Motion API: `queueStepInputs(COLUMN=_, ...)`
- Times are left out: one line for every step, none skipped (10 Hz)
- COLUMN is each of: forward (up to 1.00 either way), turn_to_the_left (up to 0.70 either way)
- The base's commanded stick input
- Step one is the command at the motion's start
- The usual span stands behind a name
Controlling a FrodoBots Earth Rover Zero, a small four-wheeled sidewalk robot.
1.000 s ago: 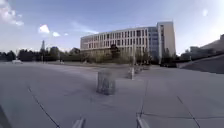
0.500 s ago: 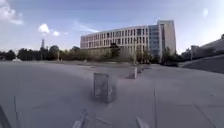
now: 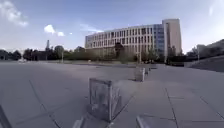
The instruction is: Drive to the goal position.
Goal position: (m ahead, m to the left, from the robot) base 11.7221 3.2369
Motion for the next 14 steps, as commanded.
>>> queueStepInputs(forward=1.00, turn_to_the_left=0.27)
queueStepInputs(forward=1.00, turn_to_the_left=0.27)
queueStepInputs(forward=1.00, turn_to_the_left=0.27)
queueStepInputs(forward=1.00, turn_to_the_left=0.27)
queueStepInputs(forward=1.00, turn_to_the_left=0.27)
queueStepInputs(forward=1.00, turn_to_the_left=0.27)
queueStepInputs(forward=1.00, turn_to_the_left=0.27)
queueStepInputs(forward=1.00, turn_to_the_left=0.27)
queueStepInputs(forward=1.00, turn_to_the_left=0.27)
queueStepInputs(forward=1.00, turn_to_the_left=0.27)
queueStepInputs(forward=1.00, turn_to_the_left=0.27)
queueStepInputs(forward=1.00, turn_to_the_left=0.27)
queueStepInputs(forward=1.00, turn_to_the_left=0.27)
queueStepInputs(forward=1.00, turn_to_the_left=0.00)
